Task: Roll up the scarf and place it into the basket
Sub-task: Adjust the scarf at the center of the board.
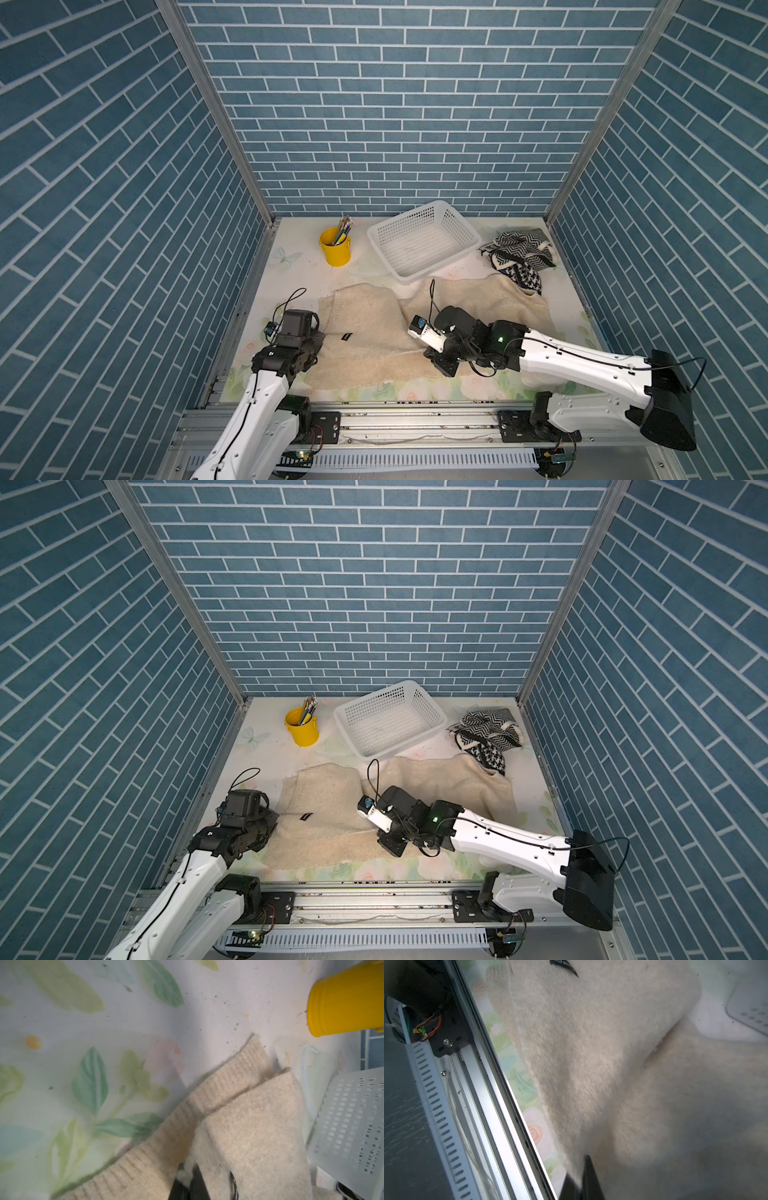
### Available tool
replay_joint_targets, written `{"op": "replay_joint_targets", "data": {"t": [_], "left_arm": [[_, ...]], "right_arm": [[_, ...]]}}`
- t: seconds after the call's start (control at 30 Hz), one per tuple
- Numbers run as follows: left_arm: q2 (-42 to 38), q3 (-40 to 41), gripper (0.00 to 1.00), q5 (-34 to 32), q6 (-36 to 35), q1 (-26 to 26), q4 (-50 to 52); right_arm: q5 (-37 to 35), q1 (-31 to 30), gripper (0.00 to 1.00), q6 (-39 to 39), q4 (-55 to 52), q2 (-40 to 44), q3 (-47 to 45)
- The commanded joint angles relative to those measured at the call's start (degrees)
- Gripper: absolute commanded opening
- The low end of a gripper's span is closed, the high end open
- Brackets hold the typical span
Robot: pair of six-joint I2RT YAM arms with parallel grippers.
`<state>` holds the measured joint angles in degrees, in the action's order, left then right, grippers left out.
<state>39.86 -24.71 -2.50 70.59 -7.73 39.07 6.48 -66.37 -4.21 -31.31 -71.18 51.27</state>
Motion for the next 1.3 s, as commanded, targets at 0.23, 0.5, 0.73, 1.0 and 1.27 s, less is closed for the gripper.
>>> {"op": "replay_joint_targets", "data": {"t": [0.23,0.5,0.73,1.0,1.27], "left_arm": [[-14.2,-0.6,0.00,-2.9,7.9,-1.0,17.1],[-11.2,-2.6,0.39,-5.0,9.5,-1.9,16.9],[-10.7,-12.7,0.79,-13.3,10.3,-1.9,17.9],[22.9,-13.3,0.84,9.2,-10.7,-2.8,-16.2],[40.1,-22.3,0.83,16.7,-16.6,-4.2,-28.9]], "right_arm": [[6.5,-2.0,0.00,1.3,-6.2,-4.3,3.2],[6.2,-1.9,0.57,1.0,-7.5,-5.4,4.7],[2.1,7.7,0.72,-1.2,-4.1,-2.4,6.6],[-6.4,36.1,0.71,-10.7,2.2,-1.5,0.8],[-9.4,60.6,0.71,-18.1,6.4,10.4,-10.6]]}}
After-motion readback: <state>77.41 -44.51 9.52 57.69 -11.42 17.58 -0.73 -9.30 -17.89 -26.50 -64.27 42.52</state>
